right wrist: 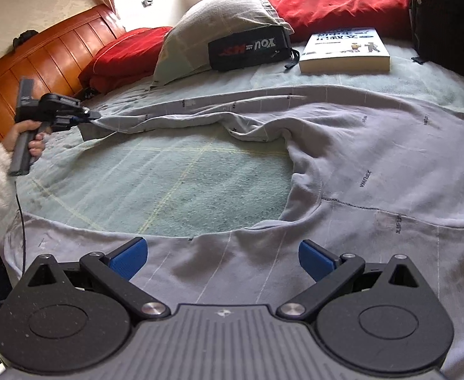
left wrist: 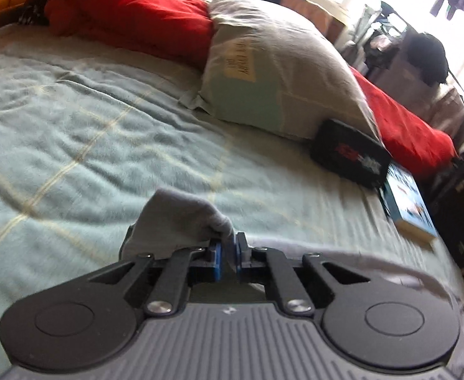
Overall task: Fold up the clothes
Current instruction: 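Grasp a pant leg with the left gripper and lift it over the other leg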
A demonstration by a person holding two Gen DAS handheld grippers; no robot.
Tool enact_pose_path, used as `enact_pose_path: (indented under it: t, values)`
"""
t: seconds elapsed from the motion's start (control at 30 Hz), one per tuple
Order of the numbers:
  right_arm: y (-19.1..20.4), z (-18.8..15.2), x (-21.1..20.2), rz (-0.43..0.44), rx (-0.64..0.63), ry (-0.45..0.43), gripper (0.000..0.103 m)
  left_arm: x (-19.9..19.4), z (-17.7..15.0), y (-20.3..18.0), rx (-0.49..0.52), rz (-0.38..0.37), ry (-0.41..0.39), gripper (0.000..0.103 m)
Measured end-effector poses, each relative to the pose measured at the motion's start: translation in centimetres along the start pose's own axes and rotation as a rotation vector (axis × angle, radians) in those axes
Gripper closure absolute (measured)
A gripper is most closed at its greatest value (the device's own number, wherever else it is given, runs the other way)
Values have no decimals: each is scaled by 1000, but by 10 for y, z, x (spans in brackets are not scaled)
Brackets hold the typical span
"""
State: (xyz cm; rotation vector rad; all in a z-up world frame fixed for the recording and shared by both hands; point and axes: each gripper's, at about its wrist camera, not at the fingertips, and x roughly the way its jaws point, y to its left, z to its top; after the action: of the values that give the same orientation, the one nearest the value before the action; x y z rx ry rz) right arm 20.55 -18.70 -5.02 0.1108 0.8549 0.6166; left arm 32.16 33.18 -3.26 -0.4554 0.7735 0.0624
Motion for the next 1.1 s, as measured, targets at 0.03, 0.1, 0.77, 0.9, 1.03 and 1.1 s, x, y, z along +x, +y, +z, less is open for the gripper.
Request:
enact_pose_path:
  t: [0.03,0.1,0.77,0.9,1.03,1.1]
  values:
    - [2,-1,-2,1,-3,-3,0,-8,-6,0,3,-11,6,97]
    - [5,-2,-7,1,-8,-9,0,-21,-23,3,5,-34,34,96]
    - [34,-9,-36,-57,-69,-43,0,-48,-59,53,-80,3,18,49]
    - [40,-12,-37,-85,-98,-58,0,-18,-64,50,-53,64,47,49]
    - [43,-15,-35,-96,-143,-47,0,-20,-68,28,102,93,11,88]
    - [44,-16,-33,-92,-154,-40,0,-21,-66,18,166,110,-8,91]
